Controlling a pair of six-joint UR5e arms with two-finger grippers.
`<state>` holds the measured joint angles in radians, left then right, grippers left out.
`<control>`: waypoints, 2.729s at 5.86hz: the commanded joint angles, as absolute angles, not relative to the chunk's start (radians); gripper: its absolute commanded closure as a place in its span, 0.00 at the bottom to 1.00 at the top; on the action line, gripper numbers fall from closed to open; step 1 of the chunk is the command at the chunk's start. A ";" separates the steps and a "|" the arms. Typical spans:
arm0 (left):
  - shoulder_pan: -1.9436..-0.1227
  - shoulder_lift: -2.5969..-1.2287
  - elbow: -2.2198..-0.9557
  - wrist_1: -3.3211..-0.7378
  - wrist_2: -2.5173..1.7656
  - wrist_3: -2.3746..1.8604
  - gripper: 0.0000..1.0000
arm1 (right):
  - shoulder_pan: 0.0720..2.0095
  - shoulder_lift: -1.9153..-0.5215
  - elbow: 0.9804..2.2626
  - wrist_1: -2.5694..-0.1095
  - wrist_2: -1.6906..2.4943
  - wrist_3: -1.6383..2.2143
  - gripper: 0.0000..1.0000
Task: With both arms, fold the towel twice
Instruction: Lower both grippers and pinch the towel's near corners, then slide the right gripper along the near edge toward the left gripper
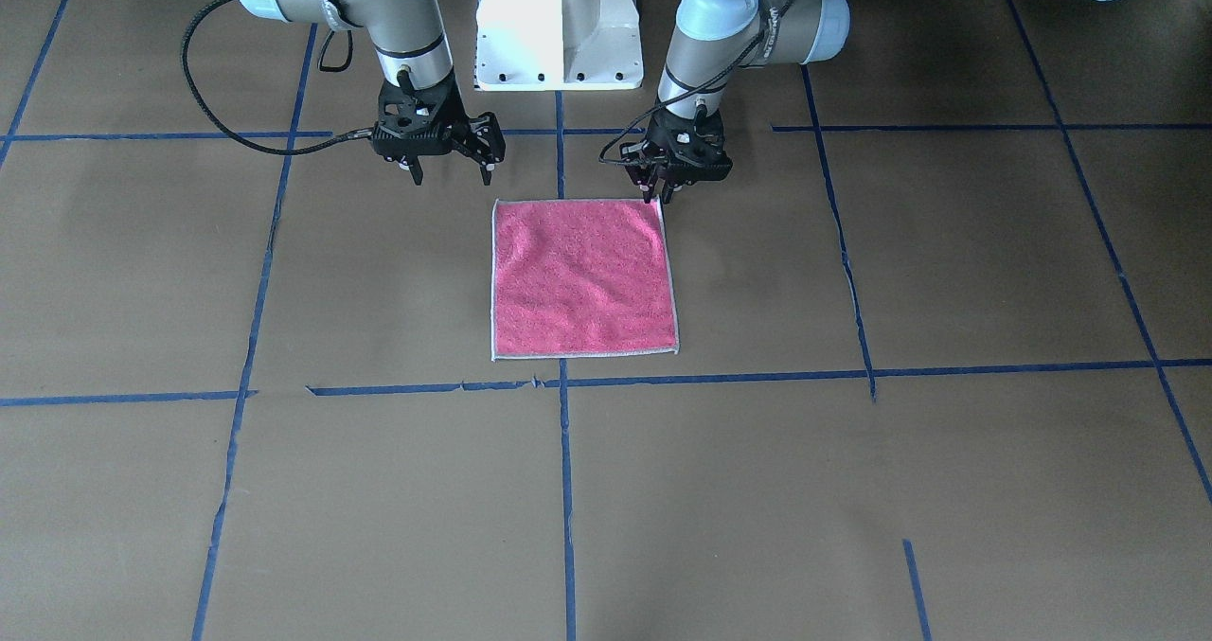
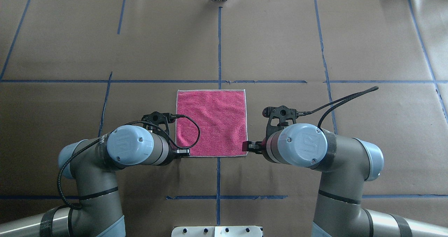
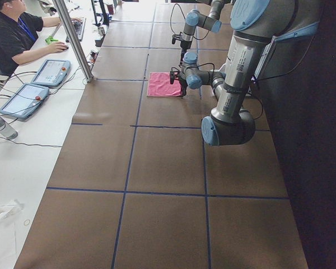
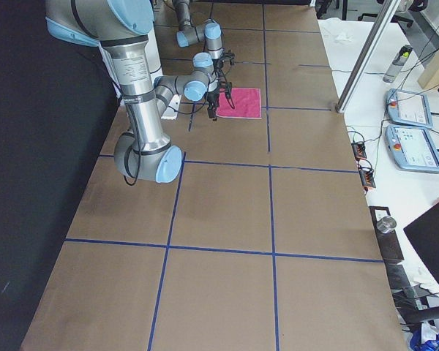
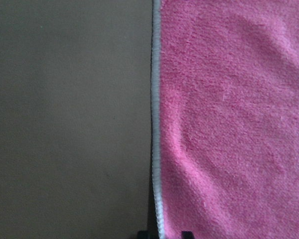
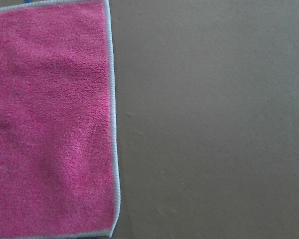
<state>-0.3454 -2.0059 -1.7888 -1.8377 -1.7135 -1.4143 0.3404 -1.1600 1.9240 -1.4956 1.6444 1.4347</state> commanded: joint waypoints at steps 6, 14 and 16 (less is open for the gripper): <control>-0.353 -2.006 -1.789 -1.838 -1.713 -1.411 0.67 | 0.345 -1.046 1.761 -1.491 1.631 1.489 0.12; -0.354 -2.006 -1.789 -1.839 -1.712 -1.407 0.67 | 0.291 -1.022 1.736 -1.493 1.586 1.560 0.74; -0.354 -2.006 -1.789 -1.839 -1.713 -1.407 0.67 | 0.291 -1.025 1.741 -1.493 1.585 1.560 0.83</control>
